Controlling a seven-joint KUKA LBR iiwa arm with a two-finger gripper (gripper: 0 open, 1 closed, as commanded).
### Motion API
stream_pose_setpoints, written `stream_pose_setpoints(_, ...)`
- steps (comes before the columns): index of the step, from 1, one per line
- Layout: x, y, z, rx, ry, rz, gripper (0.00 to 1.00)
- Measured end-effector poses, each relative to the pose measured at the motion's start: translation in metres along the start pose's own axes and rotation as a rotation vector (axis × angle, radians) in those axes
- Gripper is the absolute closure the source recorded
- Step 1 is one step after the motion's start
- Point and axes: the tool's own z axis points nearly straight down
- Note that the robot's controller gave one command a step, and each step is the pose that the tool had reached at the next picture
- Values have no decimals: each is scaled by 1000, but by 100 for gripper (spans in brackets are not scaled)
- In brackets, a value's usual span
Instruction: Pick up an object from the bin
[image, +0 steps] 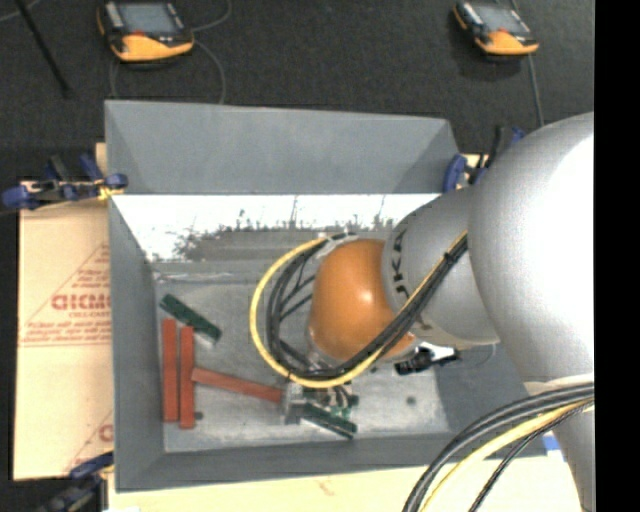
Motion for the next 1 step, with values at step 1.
stream_pose_setpoints(1, 4, 12, -116, -1, -6, -31, 100)
